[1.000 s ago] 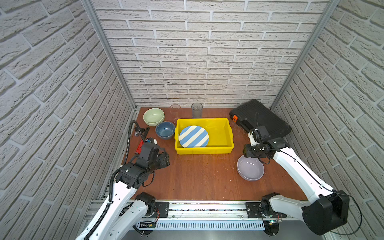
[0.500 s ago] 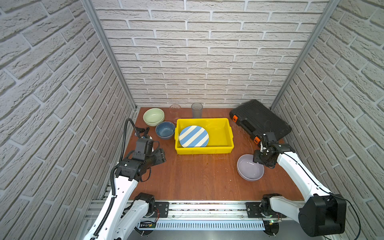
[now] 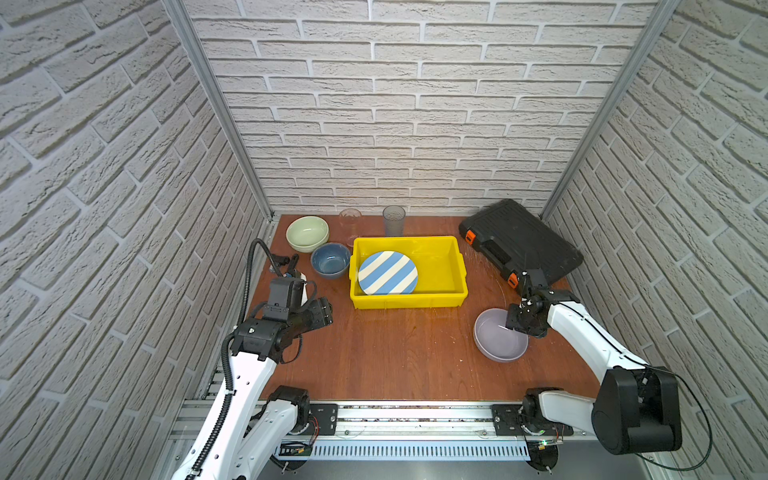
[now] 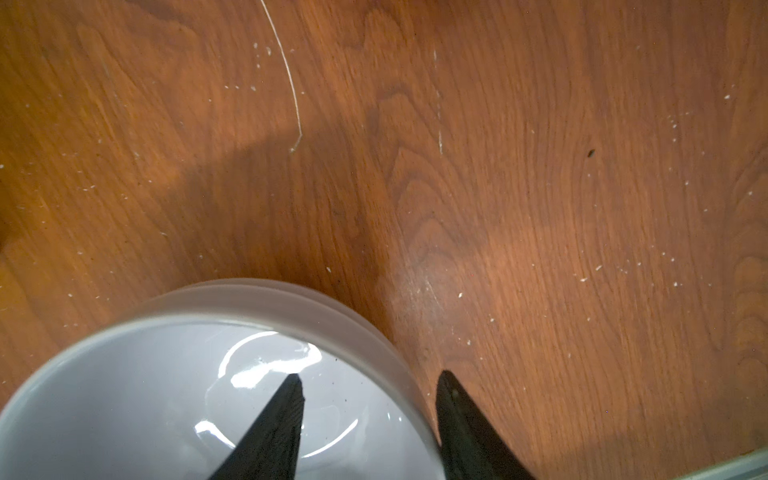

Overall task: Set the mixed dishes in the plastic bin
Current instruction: 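Grip the lavender bowl's rim with the right gripper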

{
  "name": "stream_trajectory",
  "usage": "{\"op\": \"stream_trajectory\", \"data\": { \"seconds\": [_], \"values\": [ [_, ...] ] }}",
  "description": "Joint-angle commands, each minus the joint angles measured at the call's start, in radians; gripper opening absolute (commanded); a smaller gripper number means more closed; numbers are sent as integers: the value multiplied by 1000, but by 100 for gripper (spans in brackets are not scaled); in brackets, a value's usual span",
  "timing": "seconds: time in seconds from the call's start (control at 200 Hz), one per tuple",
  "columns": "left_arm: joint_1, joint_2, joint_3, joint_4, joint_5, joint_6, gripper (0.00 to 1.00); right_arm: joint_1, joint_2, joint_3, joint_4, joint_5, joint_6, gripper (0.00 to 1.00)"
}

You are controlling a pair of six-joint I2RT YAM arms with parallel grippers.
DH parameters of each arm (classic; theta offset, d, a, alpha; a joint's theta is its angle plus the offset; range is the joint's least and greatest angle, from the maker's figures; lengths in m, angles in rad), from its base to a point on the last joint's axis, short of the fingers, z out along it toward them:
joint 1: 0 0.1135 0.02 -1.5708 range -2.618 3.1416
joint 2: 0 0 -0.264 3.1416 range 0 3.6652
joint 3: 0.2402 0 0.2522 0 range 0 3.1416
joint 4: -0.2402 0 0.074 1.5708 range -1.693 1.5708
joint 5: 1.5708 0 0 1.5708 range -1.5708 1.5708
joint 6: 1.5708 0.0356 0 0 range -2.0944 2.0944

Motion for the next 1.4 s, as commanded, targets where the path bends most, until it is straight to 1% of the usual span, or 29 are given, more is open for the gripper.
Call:
{"op": "stream_trajectory", "data": {
  "seconds": [0.0, 0.175, 0.405, 0.67, 0.915, 1.05, 1.395],
  "values": [
    [8, -15, -11, 30, 17, 12, 76, -3, 16, -31, 56, -37, 22, 50],
    [10, -30, -16, 26, 20, 11, 77, -3, 13, -69, 123, -124, 43, 43],
    [10, -49, -21, 15, 20, 4, 77, -2, 46, -78, 140, -164, 29, 35],
    [12, -87, -21, 6, 20, -5, 77, -3, 24, -97, 139, -183, 13, 24],
    [12, -106, -28, 14, 14, -23, 77, -1, 3, -72, 116, -186, -9, 11],
    [12, -114, -34, 15, 11, -26, 77, 4, -5, -57, 103, -193, -19, 7],
    [13, -103, -23, 20, 5, -17, 77, 28, -29, -10, 34, -153, -8, 6]
  ]
}}
